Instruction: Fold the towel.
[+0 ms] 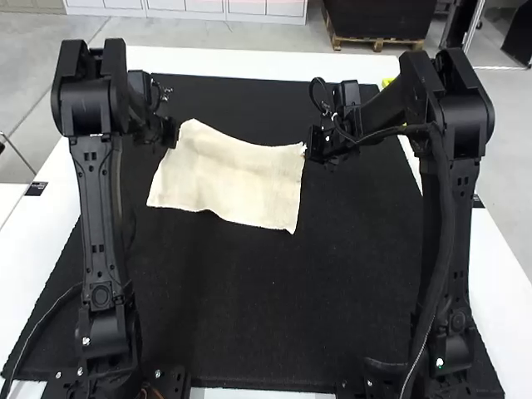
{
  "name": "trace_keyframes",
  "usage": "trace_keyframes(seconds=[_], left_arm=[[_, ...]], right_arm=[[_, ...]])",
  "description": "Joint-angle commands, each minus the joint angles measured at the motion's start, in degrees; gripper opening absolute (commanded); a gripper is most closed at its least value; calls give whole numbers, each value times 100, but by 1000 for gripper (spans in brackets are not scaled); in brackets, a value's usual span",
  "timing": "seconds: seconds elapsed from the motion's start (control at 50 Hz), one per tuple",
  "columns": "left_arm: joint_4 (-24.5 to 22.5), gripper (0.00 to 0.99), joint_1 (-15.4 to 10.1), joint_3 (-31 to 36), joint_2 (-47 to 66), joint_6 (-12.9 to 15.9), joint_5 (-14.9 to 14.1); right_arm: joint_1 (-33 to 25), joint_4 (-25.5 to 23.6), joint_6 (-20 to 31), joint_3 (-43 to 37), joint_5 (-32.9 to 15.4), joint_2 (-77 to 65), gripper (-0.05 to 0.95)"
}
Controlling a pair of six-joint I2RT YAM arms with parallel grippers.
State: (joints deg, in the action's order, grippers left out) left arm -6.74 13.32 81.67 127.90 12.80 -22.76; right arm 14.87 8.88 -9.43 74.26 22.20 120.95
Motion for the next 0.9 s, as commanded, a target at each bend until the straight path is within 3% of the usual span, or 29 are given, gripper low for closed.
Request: trace_keyframes(seconds=[0.0, 0.2, 0.42, 0.72, 0.88], left_arm=[[-55, 26, 188, -72, -239, 12, -70], [-20, 26, 250, -301, -415, 12, -316], [-126, 26, 250, -512, -705, 12, -395], [-468, 26, 259, -898, -1003, 12, -439], [-820, 26, 390, -1276, -1206, 12, -475]], right_arm=[[-204, 17, -32, -8, 74, -414, -28], [-187, -133, -15, -52, 268, -511, -28], [-169, -221, 11, -113, 452, -651, -28], [-151, -221, -15, -307, 531, -871, -28], [-169, -229, -6, -430, 611, -950, -28]])
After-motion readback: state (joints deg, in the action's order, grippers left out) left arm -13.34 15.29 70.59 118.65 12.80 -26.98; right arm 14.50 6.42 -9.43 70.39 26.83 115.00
